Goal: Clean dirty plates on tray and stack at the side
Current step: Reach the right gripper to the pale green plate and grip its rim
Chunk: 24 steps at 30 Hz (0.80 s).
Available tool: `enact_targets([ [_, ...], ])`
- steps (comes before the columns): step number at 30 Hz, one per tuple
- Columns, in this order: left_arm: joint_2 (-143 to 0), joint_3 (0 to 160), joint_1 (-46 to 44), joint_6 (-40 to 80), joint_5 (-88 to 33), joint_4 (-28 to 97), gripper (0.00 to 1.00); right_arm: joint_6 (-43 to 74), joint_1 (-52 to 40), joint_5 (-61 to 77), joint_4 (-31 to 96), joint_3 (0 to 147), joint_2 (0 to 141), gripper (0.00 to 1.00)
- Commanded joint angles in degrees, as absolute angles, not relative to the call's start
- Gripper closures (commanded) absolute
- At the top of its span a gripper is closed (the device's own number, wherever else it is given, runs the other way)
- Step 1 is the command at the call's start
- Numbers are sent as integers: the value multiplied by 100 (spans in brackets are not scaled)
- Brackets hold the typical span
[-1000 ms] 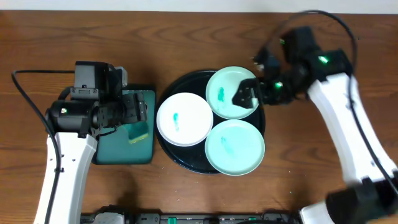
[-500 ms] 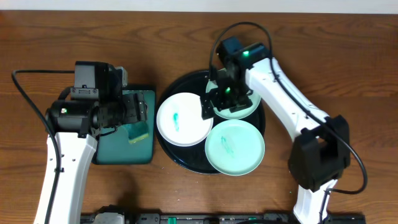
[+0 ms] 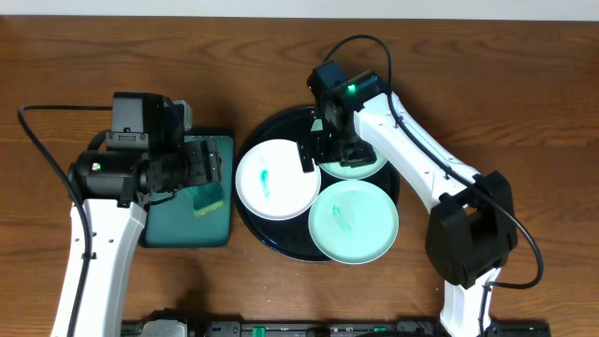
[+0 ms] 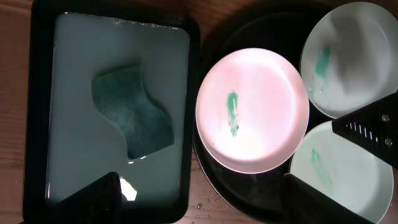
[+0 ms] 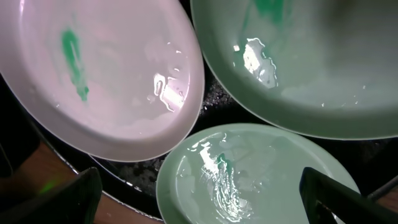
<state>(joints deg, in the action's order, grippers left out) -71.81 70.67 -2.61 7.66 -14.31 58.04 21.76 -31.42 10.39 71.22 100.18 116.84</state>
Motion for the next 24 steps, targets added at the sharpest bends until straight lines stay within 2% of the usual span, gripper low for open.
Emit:
enact_targets([
  [1, -7181, 7164, -231, 770, -1455, 5802, 19, 2045, -3205, 1170, 7043, 10119, 11714, 1],
  [8, -7181, 7164, -231, 770, -1455, 5802, 19, 1977, -3374, 1723, 6536, 9904, 11732, 1],
  [9, -7181, 7164, -231, 773, -1455, 5802, 19, 2049, -3395, 1708, 6477, 9848, 11732, 6],
  [11, -7181, 7164, -233, 770, -1455, 5802, 19, 2458, -3430, 1514, 6427, 9699, 11732, 31],
  [12, -7181, 7164, -231, 770, -1455, 5802, 19, 2700, -3441, 1389, 6425, 9620, 11732, 41],
  [13, -7181, 7164, -231, 773, -1455, 5802, 19, 2888, -3450, 1299, 6392, 9509, 11732, 40],
  [15, -7181, 7159, -231, 773, -1455, 5802, 19, 2923, -3450, 1293, 6267, 9323, 11732, 30],
  [17, -7181, 7159, -231, 773, -1455, 5804, 19, 2908, -3450, 1291, 6128, 9159, 11732, 30],
  [20, -7181, 7159, -233, 773, -1455, 5802, 19, 2707, -3450, 1295, 5859, 8945, 11732, 20],
  [24, -7181, 7159, -231, 773, -1455, 5802, 19, 2106, -3474, 1610, 5203, 8597, 11732, 21],
])
